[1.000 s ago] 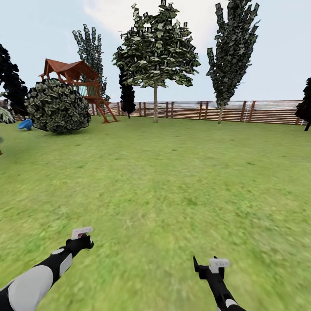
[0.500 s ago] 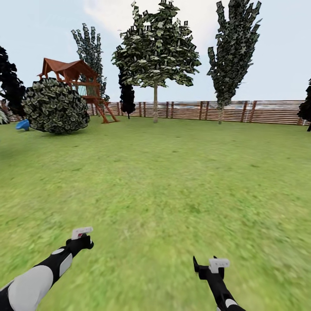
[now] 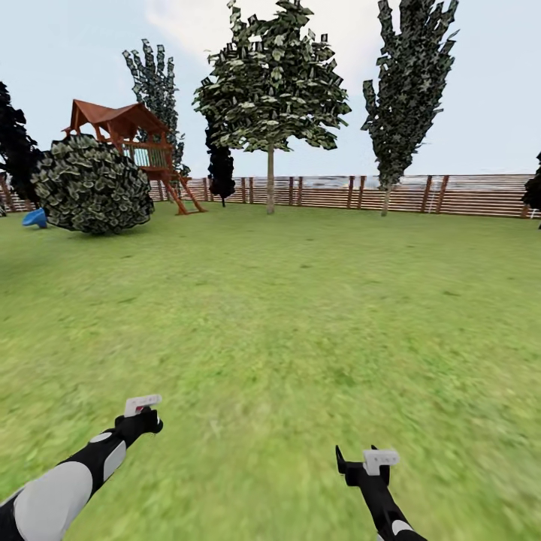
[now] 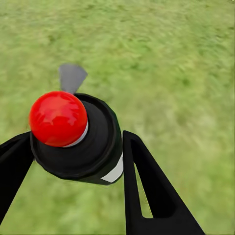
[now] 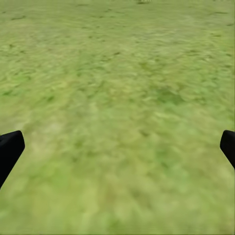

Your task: In the garden, pick up the pesticide atomizer on the floor and spray pesticide onto both trees until each tree trunk is fully covered.

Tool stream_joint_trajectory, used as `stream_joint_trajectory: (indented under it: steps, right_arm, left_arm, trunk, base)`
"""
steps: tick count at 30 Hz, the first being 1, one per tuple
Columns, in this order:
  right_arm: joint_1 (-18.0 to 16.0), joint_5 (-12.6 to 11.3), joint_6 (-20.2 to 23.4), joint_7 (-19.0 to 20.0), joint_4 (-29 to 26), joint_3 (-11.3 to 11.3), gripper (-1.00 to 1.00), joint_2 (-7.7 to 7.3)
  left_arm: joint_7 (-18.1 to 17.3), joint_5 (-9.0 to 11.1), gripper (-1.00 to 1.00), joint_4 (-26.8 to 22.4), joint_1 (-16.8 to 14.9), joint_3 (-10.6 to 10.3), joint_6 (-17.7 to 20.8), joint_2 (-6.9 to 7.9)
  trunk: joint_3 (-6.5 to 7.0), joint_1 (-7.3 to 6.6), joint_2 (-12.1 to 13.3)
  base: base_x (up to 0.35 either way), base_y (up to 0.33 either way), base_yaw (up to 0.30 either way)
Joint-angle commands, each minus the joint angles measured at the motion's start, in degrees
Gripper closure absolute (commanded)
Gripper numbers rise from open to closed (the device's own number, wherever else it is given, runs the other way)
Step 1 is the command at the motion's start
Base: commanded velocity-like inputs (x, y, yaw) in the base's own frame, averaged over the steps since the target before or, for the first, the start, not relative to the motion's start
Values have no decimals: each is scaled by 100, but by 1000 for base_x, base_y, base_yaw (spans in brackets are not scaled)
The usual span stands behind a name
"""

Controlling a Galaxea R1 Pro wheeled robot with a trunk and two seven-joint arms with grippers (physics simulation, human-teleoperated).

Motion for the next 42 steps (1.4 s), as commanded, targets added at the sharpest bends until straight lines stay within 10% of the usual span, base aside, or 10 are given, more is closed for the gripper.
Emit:
stream_joint_trajectory:
  steps: [1,42]
  right_arm:
    - [0,1,0,0,-2,0,-100,1]
    - [0,-2,0,0,-4,0,-100,2]
  left_arm:
    - [1,2,100,-1,0,1,0,1]
    - [-3,2,100,-1,0,1,0,2]
  trunk:
    - [0,0,0]
    - [0,0,0]
  base:
    - [338,0,0]
    - [338,0,0]
